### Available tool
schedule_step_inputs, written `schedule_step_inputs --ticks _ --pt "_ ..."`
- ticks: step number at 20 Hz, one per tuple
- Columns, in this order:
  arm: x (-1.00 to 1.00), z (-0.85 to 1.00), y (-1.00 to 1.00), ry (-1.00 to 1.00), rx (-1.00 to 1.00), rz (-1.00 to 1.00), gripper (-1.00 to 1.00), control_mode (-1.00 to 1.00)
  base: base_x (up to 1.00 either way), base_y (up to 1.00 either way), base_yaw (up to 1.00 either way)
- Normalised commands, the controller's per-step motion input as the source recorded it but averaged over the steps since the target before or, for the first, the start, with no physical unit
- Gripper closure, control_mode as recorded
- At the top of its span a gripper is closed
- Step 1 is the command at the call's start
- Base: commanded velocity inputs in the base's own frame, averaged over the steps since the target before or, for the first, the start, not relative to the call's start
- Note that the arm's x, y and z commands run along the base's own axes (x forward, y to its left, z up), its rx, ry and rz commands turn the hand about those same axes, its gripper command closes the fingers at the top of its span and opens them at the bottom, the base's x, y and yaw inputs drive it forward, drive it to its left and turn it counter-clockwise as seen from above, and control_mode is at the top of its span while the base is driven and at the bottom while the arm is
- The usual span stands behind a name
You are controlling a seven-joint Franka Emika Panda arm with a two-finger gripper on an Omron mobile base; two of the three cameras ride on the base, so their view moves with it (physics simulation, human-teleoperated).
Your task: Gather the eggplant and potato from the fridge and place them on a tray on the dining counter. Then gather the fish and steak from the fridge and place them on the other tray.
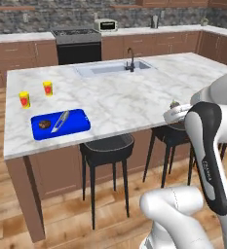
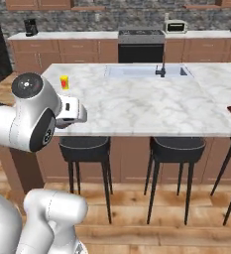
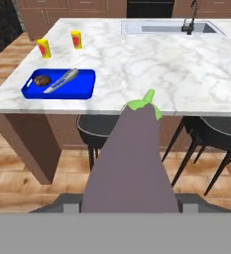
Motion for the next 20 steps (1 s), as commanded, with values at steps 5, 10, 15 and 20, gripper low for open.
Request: schedule_step_inputs --ticks 5,10,15,20 --pt "0.0 0.0 0.0 0.0 0.0 0.0 1.0 1.0 0.08 0.99 0.03" --pt "0.0 0.0 0.0 0.0 0.0 0.0 1.0 1.0 0.33 0.46 0.08" --pt "0.0 0.0 0.0 0.0 0.0 0.0 1.0 1.0 0.78 -0.04 0.01" --pt "0.0 0.0 0.0 0.0 0.0 0.0 1.0 1.0 0.73 0.19 0.03"
